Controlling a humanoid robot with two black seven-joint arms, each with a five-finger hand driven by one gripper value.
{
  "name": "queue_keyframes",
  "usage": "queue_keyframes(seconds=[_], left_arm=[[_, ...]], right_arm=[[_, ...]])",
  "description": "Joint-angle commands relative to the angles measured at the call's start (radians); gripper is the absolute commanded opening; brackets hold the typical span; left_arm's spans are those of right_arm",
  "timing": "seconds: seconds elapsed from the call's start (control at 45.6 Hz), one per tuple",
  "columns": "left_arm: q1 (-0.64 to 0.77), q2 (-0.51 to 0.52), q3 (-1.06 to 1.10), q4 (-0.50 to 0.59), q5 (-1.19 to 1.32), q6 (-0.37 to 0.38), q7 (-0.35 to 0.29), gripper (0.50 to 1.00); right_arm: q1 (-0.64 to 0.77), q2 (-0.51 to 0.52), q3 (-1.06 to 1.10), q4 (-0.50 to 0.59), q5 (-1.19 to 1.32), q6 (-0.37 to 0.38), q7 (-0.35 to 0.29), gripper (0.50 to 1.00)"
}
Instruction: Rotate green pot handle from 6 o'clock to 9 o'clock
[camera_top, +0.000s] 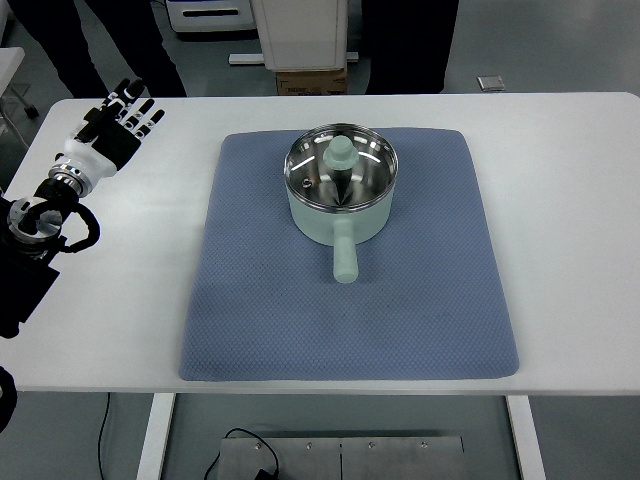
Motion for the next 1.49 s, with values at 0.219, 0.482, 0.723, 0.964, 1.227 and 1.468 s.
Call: queue_keyframes(seconds=[0.219,0.482,0.723,0.964,1.227,1.468], left_arm=[[-0.101,0.069,0.087,-0.278,0.115,0.064,0.000,1.000],[-0.248,0.067,0.320,-0.438,0.167,0.061,0.000,1.000],[-0.369,0.046,0.488,-0.557,0.249,0.046,0.000,1.000],[-0.449,-0.002,0.606,-0.673,0.344,-0.023,0.001,1.000],[-0.458,-0.049,0.725,-0.709,0.477,-0.169,0.010,1.000],[-0.489,-0.049,0.822,-0.709,0.532,-0.179,0.013,1.000]], right_arm=[[0.000,0.000,0.000,0.000,-0.001,0.000,0.000,1.000],[0.000,0.000,0.000,0.000,0.001,0.000,0.000,1.000],[0.000,0.000,0.000,0.000,0.001,0.000,0.000,1.000],[0.000,0.000,0.000,0.000,0.001,0.000,0.000,1.000],[0.000,0.000,0.000,0.000,0.001,0.000,0.000,1.000],[0.000,0.000,0.000,0.000,-0.001,0.000,0.000,1.000]])
